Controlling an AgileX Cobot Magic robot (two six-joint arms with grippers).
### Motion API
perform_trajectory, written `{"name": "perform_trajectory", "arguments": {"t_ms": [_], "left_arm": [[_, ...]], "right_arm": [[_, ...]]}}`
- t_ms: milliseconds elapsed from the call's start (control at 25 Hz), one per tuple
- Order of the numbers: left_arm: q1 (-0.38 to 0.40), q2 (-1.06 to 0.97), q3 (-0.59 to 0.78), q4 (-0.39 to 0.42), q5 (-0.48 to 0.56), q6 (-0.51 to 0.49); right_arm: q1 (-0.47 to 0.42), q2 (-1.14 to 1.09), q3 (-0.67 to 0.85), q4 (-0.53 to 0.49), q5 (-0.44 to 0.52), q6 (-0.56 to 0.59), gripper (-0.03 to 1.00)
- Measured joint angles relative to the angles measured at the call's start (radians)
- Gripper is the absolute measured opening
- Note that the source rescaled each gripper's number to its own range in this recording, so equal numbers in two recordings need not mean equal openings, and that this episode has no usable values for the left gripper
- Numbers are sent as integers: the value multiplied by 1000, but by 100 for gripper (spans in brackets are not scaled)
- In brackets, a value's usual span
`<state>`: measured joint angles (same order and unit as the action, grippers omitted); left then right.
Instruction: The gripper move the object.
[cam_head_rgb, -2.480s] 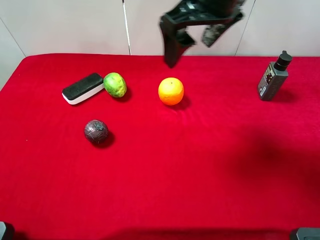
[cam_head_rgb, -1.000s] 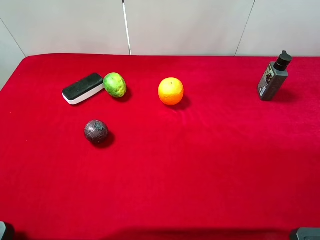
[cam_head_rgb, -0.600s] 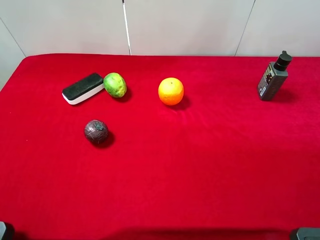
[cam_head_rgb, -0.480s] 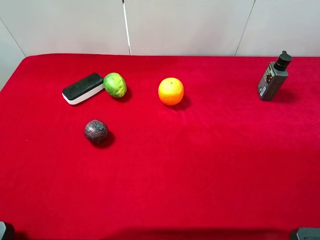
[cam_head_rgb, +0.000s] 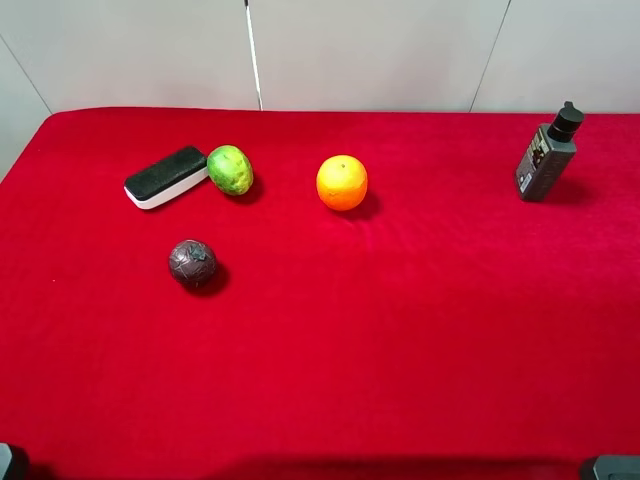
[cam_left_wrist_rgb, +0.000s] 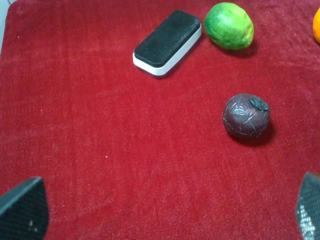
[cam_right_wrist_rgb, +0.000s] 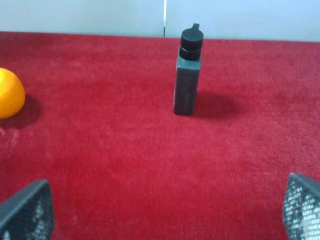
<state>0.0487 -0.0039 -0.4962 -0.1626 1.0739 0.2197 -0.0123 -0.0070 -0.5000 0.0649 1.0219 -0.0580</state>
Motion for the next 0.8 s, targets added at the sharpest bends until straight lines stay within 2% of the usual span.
{"name": "perform_trajectory", "arguments": {"t_ms": [800], "left_arm": [[0, 0, 0, 0, 0, 0]], "right_arm": [[0, 0, 0, 0, -2, 0, 99]]}}
